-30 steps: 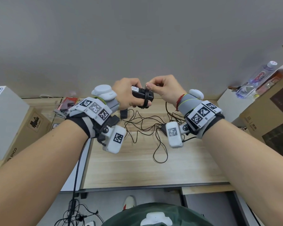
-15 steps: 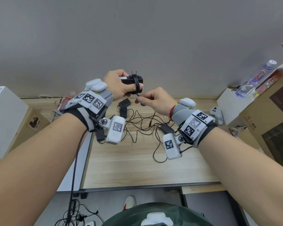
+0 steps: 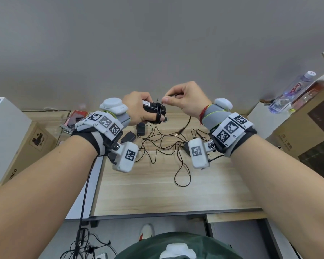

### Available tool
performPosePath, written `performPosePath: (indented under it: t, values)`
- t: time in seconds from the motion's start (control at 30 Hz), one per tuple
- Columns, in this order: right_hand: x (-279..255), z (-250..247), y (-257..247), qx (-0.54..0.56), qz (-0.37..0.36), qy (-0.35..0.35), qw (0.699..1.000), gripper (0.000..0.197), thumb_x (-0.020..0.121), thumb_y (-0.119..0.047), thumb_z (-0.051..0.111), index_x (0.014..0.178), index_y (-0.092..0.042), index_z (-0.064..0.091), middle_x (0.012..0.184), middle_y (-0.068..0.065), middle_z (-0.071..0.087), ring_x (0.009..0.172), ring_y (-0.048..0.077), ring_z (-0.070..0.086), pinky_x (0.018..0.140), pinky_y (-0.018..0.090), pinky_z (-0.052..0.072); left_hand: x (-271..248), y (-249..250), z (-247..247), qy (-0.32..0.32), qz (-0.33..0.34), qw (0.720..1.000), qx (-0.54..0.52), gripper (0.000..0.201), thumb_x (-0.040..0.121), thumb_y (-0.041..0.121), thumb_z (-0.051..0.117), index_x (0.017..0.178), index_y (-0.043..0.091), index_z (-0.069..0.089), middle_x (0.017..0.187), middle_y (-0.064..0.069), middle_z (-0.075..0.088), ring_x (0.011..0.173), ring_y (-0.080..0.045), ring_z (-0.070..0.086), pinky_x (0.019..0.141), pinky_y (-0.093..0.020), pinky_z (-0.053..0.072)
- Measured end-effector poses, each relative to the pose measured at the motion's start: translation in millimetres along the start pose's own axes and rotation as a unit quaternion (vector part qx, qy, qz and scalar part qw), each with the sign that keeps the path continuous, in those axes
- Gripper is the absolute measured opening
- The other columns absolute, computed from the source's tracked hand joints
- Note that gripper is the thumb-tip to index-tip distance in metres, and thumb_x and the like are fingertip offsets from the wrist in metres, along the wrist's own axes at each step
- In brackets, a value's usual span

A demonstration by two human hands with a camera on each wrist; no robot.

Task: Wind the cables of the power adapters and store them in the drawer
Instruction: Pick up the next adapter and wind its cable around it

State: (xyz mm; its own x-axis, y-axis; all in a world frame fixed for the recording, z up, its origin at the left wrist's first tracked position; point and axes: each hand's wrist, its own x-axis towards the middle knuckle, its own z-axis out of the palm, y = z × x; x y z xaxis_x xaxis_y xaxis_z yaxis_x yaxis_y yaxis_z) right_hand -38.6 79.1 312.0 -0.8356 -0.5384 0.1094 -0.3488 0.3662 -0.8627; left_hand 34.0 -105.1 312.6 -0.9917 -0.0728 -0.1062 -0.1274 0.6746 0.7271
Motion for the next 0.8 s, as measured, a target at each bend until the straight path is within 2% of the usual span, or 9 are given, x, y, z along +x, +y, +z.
performPosePath:
  t: [0.17,0.23,0.3,0.37,0.47,0.53,0.6,0.73,0.8]
  values:
    - [5,-2,8,0.012,0.004,0.015,1.0,0.012,0.083,-0.025,0.078,0.077,-0.018,0.071,0.073,0.001,0.068,0.066,0.004,0.059,0.076,0.022,0.052,-3,6,0,-0.017,0.02,0.999,0.019,0.045,0.056,0.043,0.091,0.074,0.022,0.056,0.063,0.006,0.065,0.055,-0.014,0.061,0.052,-0.028,0.047]
    - [3,-1,10,0.01,0.006,0.018,1.0,0.013,0.088,-0.027,0.073,0.078,-0.019,0.071,0.074,-0.003,0.067,0.067,0.002,0.056,0.074,0.018,0.049,-2,9,2,-0.025,0.031,0.998,-0.048,0.044,0.058,0.036,0.092,0.074,0.019,0.055,0.058,0.007,0.063,0.051,-0.014,0.058,0.055,-0.032,0.049]
    - [3,3,16,0.012,0.01,0.021,1.0,0.019,0.093,-0.03,0.065,0.078,-0.022,0.072,0.075,-0.002,0.065,0.071,0.005,0.053,0.074,0.023,0.045,0,11,2,-0.026,0.041,0.991,-0.124,0.042,0.062,0.026,0.092,0.074,0.015,0.053,0.054,0.005,0.062,0.051,-0.018,0.058,0.058,-0.041,0.051]
    - [2,10,21,0.009,0.021,0.018,1.0,0.029,0.095,-0.038,0.059,0.083,-0.017,0.074,0.075,0.001,0.059,0.073,0.011,0.047,0.071,0.029,0.042,0,14,0,-0.014,0.046,0.986,-0.157,0.04,0.065,0.021,0.091,0.073,0.014,0.052,0.053,0.005,0.062,0.053,-0.02,0.059,0.061,-0.045,0.053]
    - [-3,20,22,0.013,0.046,-0.004,0.999,0.035,0.097,-0.038,0.055,0.091,-0.009,0.073,0.078,0.011,0.062,0.075,0.013,0.047,0.066,0.026,0.045,3,21,-3,0.003,0.044,0.975,-0.217,0.038,0.066,0.021,0.089,0.075,0.014,0.053,0.063,-0.005,0.068,0.064,-0.03,0.066,0.067,-0.052,0.055]
    - [-10,24,20,-0.005,0.058,-0.027,0.998,0.035,0.1,-0.037,0.052,0.09,-0.012,0.074,0.07,0.009,0.057,0.065,0.016,0.044,0.058,0.025,0.038,7,22,-3,0.025,0.036,0.963,-0.266,0.038,0.067,0.019,0.088,0.075,0.014,0.051,0.068,-0.017,0.067,0.06,-0.028,0.064,0.065,-0.045,0.054]
    - [-15,29,20,-0.028,0.055,-0.037,0.997,0.035,0.101,-0.039,0.049,0.089,-0.019,0.075,0.064,0.0,0.047,0.058,0.025,0.041,0.056,0.027,0.03,11,23,-4,0.055,0.025,0.956,-0.287,0.038,0.068,0.018,0.088,0.072,0.015,0.049,0.067,-0.013,0.065,0.053,-0.023,0.06,0.055,-0.033,0.052]
    - [-16,35,17,-0.054,0.044,-0.05,0.996,0.027,0.1,-0.038,0.051,0.087,-0.033,0.074,0.069,0.003,0.054,0.08,0.034,0.062,0.066,0.034,0.043,19,16,-5,0.091,0.004,0.954,-0.285,0.037,0.07,0.022,0.088,0.074,0.014,0.051,0.071,-0.012,0.068,0.05,-0.02,0.06,0.045,-0.023,0.047]
    - [-17,33,14,-0.063,0.04,-0.054,0.996,0.024,0.099,-0.035,0.055,0.092,-0.029,0.076,0.064,0.002,0.049,0.062,0.024,0.051,0.063,0.033,0.042,23,8,-7,0.111,-0.015,0.956,-0.273,0.039,0.069,0.024,0.088,0.076,0.014,0.052,0.074,-0.014,0.07,0.05,-0.018,0.062,0.044,-0.022,0.047]
